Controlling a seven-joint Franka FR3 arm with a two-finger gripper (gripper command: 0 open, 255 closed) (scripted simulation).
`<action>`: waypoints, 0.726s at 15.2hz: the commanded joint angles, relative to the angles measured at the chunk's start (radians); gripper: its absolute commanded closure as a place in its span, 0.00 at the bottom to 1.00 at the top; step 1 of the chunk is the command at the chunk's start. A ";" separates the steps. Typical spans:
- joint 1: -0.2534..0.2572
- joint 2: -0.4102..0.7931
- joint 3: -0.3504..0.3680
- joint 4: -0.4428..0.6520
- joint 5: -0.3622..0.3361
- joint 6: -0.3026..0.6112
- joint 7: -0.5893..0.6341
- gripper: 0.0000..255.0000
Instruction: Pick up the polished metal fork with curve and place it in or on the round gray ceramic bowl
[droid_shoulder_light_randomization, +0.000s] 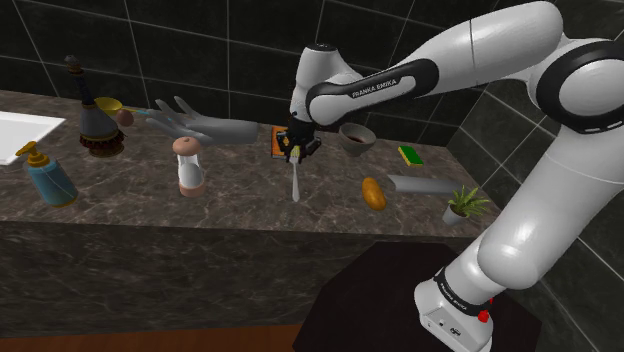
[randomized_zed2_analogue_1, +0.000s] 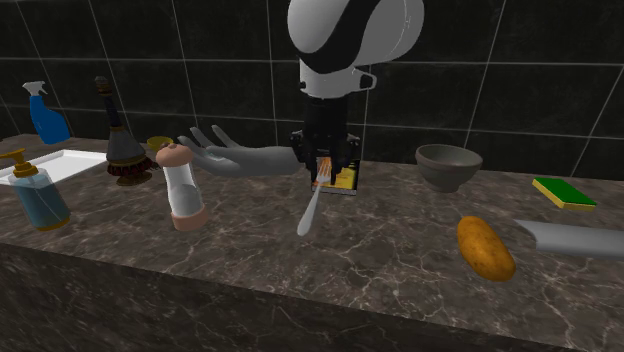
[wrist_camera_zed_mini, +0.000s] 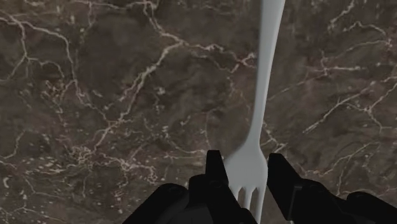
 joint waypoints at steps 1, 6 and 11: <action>-0.002 -0.012 0.001 0.015 0.007 -0.026 -0.007 1.00; -0.004 -0.043 0.004 0.047 0.024 -0.088 -0.020 1.00; -0.045 -0.064 -0.026 0.043 0.041 -0.100 -0.100 1.00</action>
